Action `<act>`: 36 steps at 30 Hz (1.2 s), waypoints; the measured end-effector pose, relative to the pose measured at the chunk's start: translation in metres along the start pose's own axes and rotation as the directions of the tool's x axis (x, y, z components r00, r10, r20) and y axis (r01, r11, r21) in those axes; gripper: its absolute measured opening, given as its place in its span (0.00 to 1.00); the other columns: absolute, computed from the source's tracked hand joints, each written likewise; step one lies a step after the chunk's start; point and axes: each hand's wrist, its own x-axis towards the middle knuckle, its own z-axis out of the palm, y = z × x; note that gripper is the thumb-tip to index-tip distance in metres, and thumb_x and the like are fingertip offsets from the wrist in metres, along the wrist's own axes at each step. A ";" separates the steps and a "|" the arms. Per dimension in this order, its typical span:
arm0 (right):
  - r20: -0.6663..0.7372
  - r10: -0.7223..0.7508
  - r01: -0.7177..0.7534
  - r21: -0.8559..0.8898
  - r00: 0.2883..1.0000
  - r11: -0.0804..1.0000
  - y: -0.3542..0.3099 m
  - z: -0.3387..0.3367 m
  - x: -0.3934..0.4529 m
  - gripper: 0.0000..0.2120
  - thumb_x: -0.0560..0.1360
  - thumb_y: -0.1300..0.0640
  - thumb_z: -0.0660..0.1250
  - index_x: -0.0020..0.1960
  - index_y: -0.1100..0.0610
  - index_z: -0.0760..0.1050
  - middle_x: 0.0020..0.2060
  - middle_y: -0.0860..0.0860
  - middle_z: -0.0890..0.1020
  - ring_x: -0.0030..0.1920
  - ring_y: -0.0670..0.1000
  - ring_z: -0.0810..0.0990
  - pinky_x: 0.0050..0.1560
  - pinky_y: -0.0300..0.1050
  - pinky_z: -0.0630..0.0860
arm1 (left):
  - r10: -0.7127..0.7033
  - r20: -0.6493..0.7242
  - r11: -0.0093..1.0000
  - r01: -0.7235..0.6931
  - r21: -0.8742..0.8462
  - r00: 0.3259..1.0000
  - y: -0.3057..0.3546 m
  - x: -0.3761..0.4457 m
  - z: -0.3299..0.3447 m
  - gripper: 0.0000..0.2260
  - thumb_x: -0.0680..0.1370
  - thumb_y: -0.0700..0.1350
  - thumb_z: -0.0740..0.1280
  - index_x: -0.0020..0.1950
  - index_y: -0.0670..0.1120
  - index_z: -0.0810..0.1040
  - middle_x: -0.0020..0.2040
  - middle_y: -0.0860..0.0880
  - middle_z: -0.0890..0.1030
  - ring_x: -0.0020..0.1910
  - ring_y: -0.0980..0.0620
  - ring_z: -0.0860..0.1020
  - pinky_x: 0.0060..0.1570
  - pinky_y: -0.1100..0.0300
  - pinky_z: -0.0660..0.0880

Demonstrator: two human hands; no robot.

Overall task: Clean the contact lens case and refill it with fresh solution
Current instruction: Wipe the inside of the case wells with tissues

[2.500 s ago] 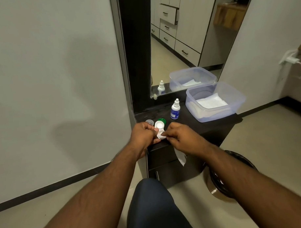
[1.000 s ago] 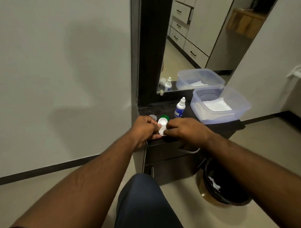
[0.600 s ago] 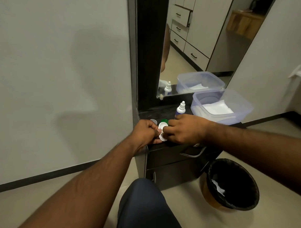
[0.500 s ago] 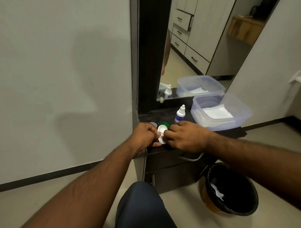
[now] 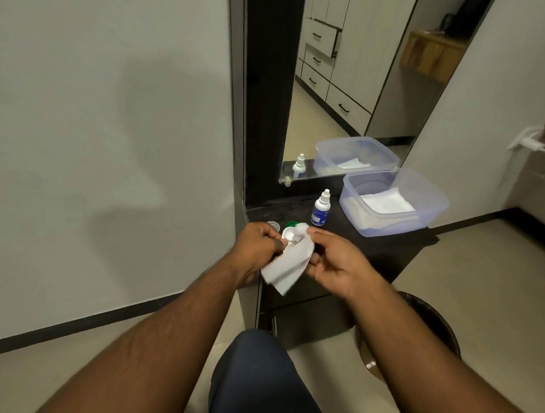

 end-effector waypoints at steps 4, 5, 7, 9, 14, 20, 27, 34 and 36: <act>-0.006 -0.092 0.091 0.213 0.996 0.973 0.004 -0.019 -0.007 0.10 0.77 0.65 0.63 0.58 0.62 0.77 0.52 0.60 0.82 0.45 0.53 0.83 0.44 0.48 0.82 | 0.055 -0.003 0.998 -0.055 0.002 0.998 -0.008 0.003 0.001 0.08 0.73 0.33 0.71 0.36 0.42 0.76 0.38 0.44 0.78 0.39 0.50 0.78 0.38 0.58 0.78; 0.014 -0.126 0.122 0.141 0.992 0.982 0.004 -0.021 -0.009 0.10 0.76 0.65 0.64 0.57 0.63 0.78 0.52 0.60 0.82 0.45 0.52 0.83 0.49 0.48 0.80 | 0.039 0.006 0.998 -0.039 -0.042 0.999 -0.008 0.005 0.001 0.10 0.74 0.33 0.69 0.36 0.42 0.74 0.38 0.44 0.78 0.38 0.49 0.79 0.40 0.56 0.80; 0.024 -0.220 0.221 -0.142 0.975 0.965 0.003 -0.027 -0.010 0.08 0.75 0.65 0.66 0.53 0.61 0.79 0.49 0.58 0.84 0.45 0.50 0.82 0.52 0.46 0.78 | 0.010 0.034 0.994 -0.006 -0.113 0.999 -0.010 0.007 0.003 0.11 0.76 0.32 0.67 0.36 0.41 0.72 0.38 0.43 0.77 0.38 0.49 0.80 0.41 0.54 0.82; 0.099 -0.360 0.365 -0.442 0.928 0.819 -0.004 -0.030 -0.008 0.07 0.74 0.63 0.68 0.51 0.58 0.81 0.47 0.54 0.85 0.46 0.47 0.82 0.50 0.41 0.78 | 0.016 0.041 0.995 -0.012 -0.094 0.999 -0.008 0.007 0.004 0.11 0.76 0.31 0.67 0.36 0.42 0.72 0.38 0.43 0.78 0.37 0.50 0.81 0.41 0.54 0.82; 0.525 -0.397 0.609 -0.784 0.753 0.121 -0.016 -0.027 0.009 0.11 0.75 0.58 0.68 0.56 0.55 0.81 0.51 0.48 0.84 0.50 0.41 0.80 0.53 0.34 0.74 | 0.005 0.044 0.995 0.000 -0.096 0.999 -0.004 0.003 0.003 0.08 0.75 0.32 0.67 0.38 0.41 0.74 0.42 0.40 0.80 0.39 0.47 0.83 0.39 0.57 0.83; 0.694 -0.269 0.596 -0.715 0.668 -0.366 -0.018 -0.026 0.021 0.12 0.76 0.55 0.65 0.58 0.53 0.80 0.51 0.50 0.82 0.51 0.48 0.78 0.53 0.43 0.74 | -0.015 0.015 0.993 0.016 -0.115 1.000 -0.004 0.001 0.004 0.06 0.74 0.33 0.69 0.38 0.40 0.76 0.45 0.37 0.81 0.39 0.47 0.83 0.36 0.59 0.82; 0.184 -0.630 0.444 -0.850 0.754 0.284 0.026 -0.016 0.006 0.06 0.73 0.58 0.69 0.48 0.57 0.84 0.43 0.49 0.85 0.42 0.44 0.80 0.45 0.37 0.76 | -0.013 -0.051 0.987 0.005 -0.161 0.999 -0.005 0.001 0.009 0.07 0.73 0.32 0.67 0.36 0.39 0.74 0.44 0.36 0.82 0.38 0.46 0.83 0.36 0.59 0.82; 0.137 -0.558 0.382 -0.855 0.819 0.350 0.033 0.000 0.006 0.08 0.75 0.58 0.68 0.49 0.59 0.83 0.44 0.51 0.85 0.44 0.47 0.81 0.49 0.43 0.78 | -0.020 0.002 0.984 0.020 -0.177 1.000 -0.004 -0.002 0.005 0.07 0.74 0.31 0.66 0.37 0.38 0.76 0.40 0.40 0.81 0.35 0.51 0.81 0.33 0.63 0.80; 0.220 -0.537 0.416 -0.866 0.815 0.276 0.032 -0.003 0.006 0.09 0.76 0.58 0.67 0.51 0.59 0.83 0.46 0.52 0.85 0.46 0.47 0.81 0.50 0.42 0.77 | -0.028 0.000 0.985 0.028 -0.173 1.000 -0.005 -0.002 0.004 0.07 0.74 0.31 0.67 0.37 0.39 0.77 0.40 0.40 0.81 0.35 0.51 0.82 0.35 0.61 0.81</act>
